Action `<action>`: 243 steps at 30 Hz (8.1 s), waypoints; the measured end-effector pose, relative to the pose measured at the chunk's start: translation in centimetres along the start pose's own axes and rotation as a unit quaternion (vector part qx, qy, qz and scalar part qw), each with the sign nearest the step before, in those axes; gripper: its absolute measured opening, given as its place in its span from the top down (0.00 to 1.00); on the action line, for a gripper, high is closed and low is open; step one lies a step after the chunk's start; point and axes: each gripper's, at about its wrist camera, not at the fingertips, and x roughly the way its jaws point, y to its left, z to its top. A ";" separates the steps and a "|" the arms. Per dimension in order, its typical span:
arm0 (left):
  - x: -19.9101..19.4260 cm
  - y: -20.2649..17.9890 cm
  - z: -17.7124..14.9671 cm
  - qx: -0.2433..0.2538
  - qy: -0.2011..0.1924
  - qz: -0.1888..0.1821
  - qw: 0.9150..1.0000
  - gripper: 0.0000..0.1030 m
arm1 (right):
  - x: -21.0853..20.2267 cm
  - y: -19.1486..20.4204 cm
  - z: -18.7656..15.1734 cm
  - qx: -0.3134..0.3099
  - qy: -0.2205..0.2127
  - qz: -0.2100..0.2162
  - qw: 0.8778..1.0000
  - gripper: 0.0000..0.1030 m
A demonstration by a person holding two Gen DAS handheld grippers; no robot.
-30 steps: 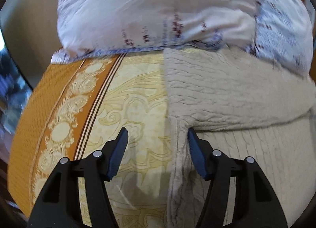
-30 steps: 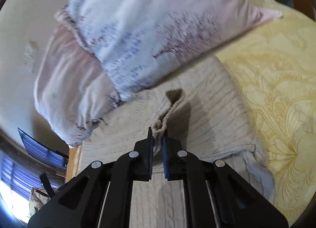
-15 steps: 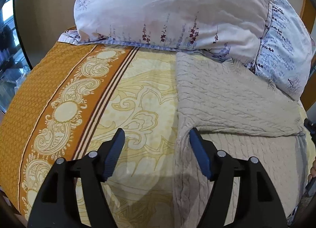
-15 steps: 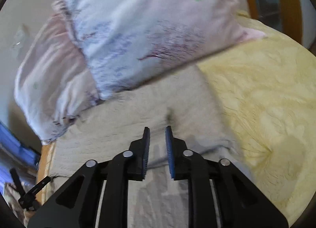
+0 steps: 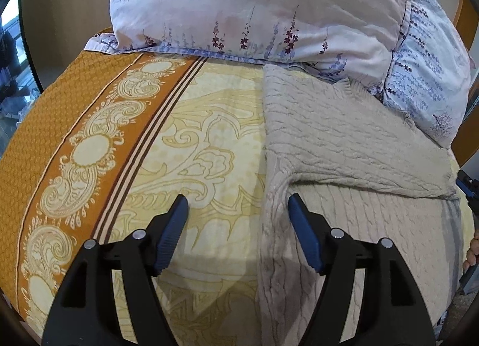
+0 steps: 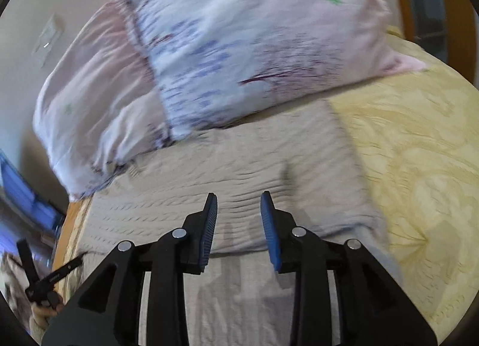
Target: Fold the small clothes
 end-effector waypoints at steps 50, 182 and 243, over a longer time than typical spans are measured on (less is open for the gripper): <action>-7.3 1.4 -16.9 -0.049 0.077 -0.427 0.900 0.65 | -12.2 -10.9 -15.1 0.083 0.192 0.229 0.951 0.65; 4.0 0.8 4.9 -0.026 0.045 -0.205 0.977 0.90 | -3.7 -7.8 -1.2 0.043 0.019 -0.073 0.996 0.88; 7.0 -1.1 9.6 -0.093 0.060 -0.145 0.983 0.20 | 5.3 7.4 -1.4 -0.157 0.052 -0.058 0.985 0.17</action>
